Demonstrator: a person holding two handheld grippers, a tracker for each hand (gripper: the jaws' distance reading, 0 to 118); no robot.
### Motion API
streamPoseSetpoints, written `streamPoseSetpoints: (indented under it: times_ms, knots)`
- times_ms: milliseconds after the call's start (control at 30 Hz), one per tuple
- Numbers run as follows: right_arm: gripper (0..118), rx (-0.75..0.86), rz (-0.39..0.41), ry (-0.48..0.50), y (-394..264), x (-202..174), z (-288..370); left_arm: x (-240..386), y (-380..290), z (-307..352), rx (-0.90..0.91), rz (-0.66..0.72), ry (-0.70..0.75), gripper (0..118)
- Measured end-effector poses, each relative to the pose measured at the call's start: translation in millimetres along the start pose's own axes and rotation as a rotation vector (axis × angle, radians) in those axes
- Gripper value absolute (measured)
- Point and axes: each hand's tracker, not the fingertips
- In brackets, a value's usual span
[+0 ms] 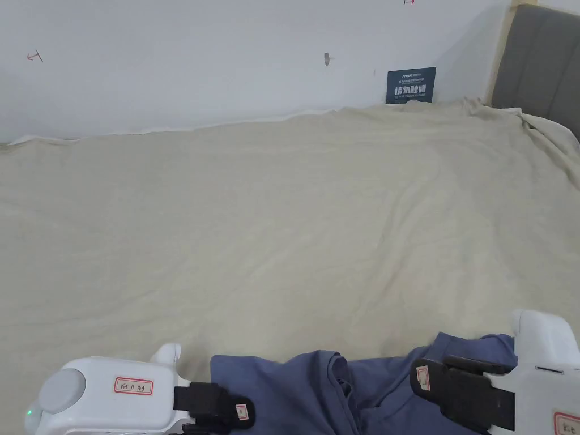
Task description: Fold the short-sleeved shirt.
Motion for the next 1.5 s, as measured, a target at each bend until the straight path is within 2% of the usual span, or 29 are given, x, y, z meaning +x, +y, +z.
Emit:
streamPoseSetpoints:
  times_ms: [33,67,167,300,367,433,500,600,700,900,967,1000,1033,1067,1100,1133,1167,1200,1233,1267,1333,1500]
  knots:
    - [0,0.0,0.002,0.005,0,-1,1,2,-1,0,-0.054,0.045,-0.043,5]
    - [0,0.001,0.002,0.012,0,-2,2,6,-2,6,-0.047,0.027,-0.033,5]
    - [0,0.007,0.007,0.024,1,-4,9,11,5,34,-0.014,-0.068,0.142,5]
    - [0,0.021,0.014,0.021,2,1,17,29,9,70,0.048,-0.088,0.456,5]
    - [0,0.03,0.001,0.028,1,7,18,42,7,80,0.065,-0.099,0.534,5]
    - [0,0.046,-0.007,0.026,0,12,21,59,-1,81,0.079,-0.111,0.548,5]
    - [0,0.061,-0.023,0.027,-2,17,24,79,-6,72,0.078,-0.114,0.549,5]
    - [0,0.074,-0.056,0.036,-6,26,32,114,-6,38,0.027,-0.196,0.505,5]
    - [0,0.085,-0.058,0.019,-10,35,45,160,-8,-9,-0.045,-0.229,0.333,5]
    - [0,0.156,-0.05,-0.1,-18,69,81,220,4,-104,-0.205,-0.2,0.118,6]
    - [0,0.184,-0.077,-0.149,-19,84,95,238,2,-132,-0.225,-0.216,0.158,6]
    - [0,0.188,-0.086,-0.165,-18,90,100,244,2,-143,-0.232,-0.228,0.185,8]
    - [0,0.201,-0.084,-0.19,-18,96,105,246,3,-151,-0.229,-0.262,0.225,17]
    - [0,0.218,-0.072,-0.218,-18,100,111,250,1,-157,-0.233,-0.266,0.212,38]
    - [0,0.224,-0.059,-0.234,-19,102,115,247,1,-160,-0.246,-0.264,0.184,66]
    - [0,0.225,-0.049,-0.243,-18,104,119,244,0,-159,-0.256,-0.233,0.097,66]
    - [0,0.223,-0.044,-0.244,-18,107,121,240,-2,-155,-0.246,-0.186,-0.002,75]
    - [0,0.223,-0.045,-0.242,-19,109,122,230,5,-151,-0.246,-0.131,-0.14,97]
    - [0,0.223,-0.047,-0.24,-19,112,123,225,6,-142,-0.228,-0.088,-0.253,106]
    - [0,0.222,-0.057,-0.234,-19,113,122,220,7,-131,-0.216,-0.04,-0.332,106]
    - [0,0.218,-0.078,-0.224,-19,115,118,215,4,-106,-0.171,-0.001,-0.349,106]
    - [0,0.222,-0.132,-0.156,-19,110,106,198,4,-34,-0.006,-0.103,-0.092,106]
